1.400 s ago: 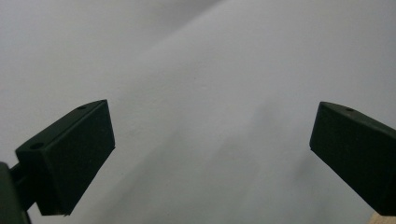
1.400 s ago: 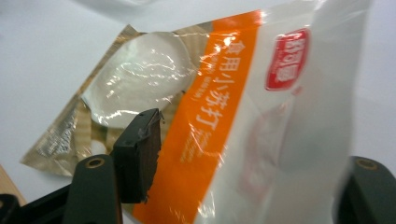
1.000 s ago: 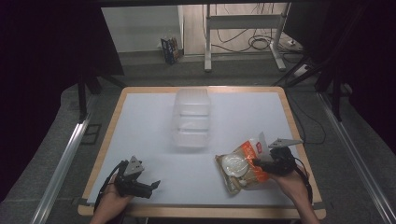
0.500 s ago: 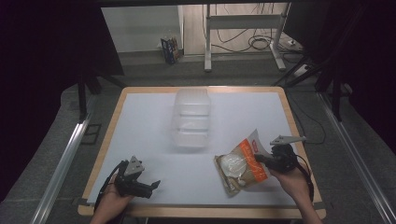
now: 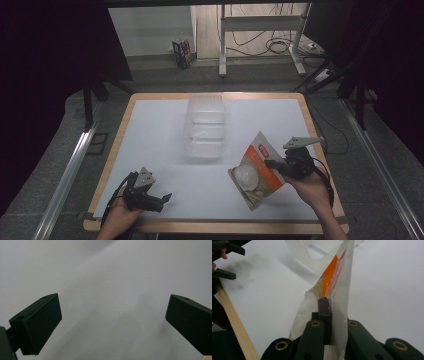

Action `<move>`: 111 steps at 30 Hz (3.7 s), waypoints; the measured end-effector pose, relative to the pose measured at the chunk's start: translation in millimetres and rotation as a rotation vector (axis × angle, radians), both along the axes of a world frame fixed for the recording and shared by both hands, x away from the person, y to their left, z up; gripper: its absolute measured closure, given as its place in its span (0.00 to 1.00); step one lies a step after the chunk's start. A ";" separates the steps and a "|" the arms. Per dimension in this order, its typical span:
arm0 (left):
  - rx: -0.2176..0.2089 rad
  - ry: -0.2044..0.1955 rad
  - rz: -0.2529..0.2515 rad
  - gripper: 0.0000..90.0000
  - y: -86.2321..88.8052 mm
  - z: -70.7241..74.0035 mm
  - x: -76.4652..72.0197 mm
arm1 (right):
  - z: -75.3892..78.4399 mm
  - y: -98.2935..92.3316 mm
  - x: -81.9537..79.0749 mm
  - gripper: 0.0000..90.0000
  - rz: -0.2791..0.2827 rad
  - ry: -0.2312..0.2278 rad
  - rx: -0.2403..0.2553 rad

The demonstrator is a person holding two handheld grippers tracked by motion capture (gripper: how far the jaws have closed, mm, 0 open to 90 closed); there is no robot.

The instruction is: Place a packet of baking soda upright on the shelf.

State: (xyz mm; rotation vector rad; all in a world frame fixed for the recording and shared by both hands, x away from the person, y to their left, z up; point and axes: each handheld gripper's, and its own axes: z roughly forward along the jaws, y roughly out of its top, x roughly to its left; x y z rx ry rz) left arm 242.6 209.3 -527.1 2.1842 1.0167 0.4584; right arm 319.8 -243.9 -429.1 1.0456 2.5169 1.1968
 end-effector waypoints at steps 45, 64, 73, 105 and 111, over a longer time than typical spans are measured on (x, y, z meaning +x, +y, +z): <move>0.026 0.019 0.018 0.01 -1.7 -1.4 2.9 | 74.1 29.6 67.0 0.98 -0.010 -0.134 -0.020; 0.041 0.021 0.027 0.01 -3.4 -2.1 2.9 | 93.7 69.6 108.8 0.98 0.014 -0.157 -0.001; 0.051 0.018 0.028 0.02 -4.2 -2.3 2.7 | 96.5 87.2 126.8 0.98 0.023 -0.160 0.005; 0.070 0.017 0.025 0.02 -5.4 -2.5 2.1 | 79.2 160.6 191.1 0.98 0.105 -0.144 0.008; 0.074 0.015 0.022 0.02 -5.5 -2.5 2.2 | 74.1 179.1 197.8 0.98 0.122 -0.143 0.007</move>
